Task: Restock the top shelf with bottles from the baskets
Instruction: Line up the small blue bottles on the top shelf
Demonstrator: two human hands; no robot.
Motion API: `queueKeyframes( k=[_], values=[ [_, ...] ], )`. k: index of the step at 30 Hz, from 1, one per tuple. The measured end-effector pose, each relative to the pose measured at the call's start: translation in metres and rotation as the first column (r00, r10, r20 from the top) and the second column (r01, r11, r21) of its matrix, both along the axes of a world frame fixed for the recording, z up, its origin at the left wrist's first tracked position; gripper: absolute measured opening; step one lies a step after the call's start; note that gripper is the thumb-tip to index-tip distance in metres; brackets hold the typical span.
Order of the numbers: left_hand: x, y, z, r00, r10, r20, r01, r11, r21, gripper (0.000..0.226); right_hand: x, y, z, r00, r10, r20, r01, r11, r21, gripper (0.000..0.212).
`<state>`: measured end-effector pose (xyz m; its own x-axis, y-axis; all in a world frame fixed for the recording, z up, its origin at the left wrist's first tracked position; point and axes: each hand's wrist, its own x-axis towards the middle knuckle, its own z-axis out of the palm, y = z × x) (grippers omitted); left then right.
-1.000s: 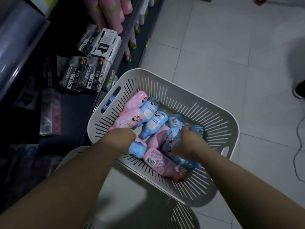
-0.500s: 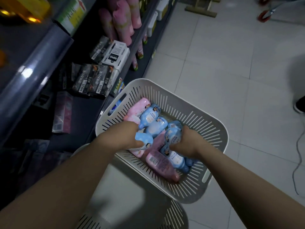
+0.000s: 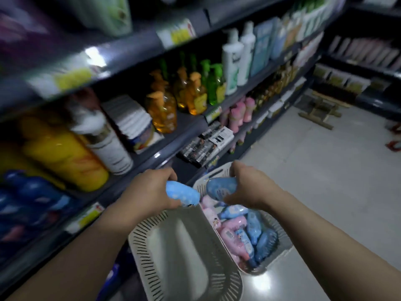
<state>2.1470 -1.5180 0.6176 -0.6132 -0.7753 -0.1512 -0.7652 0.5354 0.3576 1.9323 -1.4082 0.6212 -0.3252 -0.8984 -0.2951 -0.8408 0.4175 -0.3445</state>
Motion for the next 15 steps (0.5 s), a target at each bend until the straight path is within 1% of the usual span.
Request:
queueKeyframes(
  k=[2,5,8,11,15],
  values=[
    [0.031,0.007,0.031,0.997,0.071,-0.013,-0.072,0.996,-0.057,0.048,0.025,-0.006,0.035,0.996,0.089,-0.020,-0.090,0.994,-0.060,0.049],
    [0.083,0.020,0.079,0.984,0.172,-0.052,-0.177,0.978,-0.114,0.061,0.066,-0.014,0.083,0.971,0.236,-0.043,-0.240,0.961,-0.140,0.043],
    [0.140,0.037,0.126,0.948,0.286,-0.144,-0.293,0.956,-0.031,0.067,0.114,-0.018,0.128,0.933,0.346,-0.094,-0.358,0.914,-0.189,0.049],
    [0.198,0.059,0.163,0.909,0.355,-0.219,-0.362,0.932,0.008,0.063,0.167,-0.016,0.169,0.897,0.427,-0.110,-0.441,0.863,-0.247,0.055],
    [0.282,0.097,0.203,0.832,0.468,-0.297,-0.503,0.863,-0.049,0.051,0.246,-0.005,0.215,0.852,0.512,-0.111,-0.517,0.790,-0.330,0.053]
  ],
)
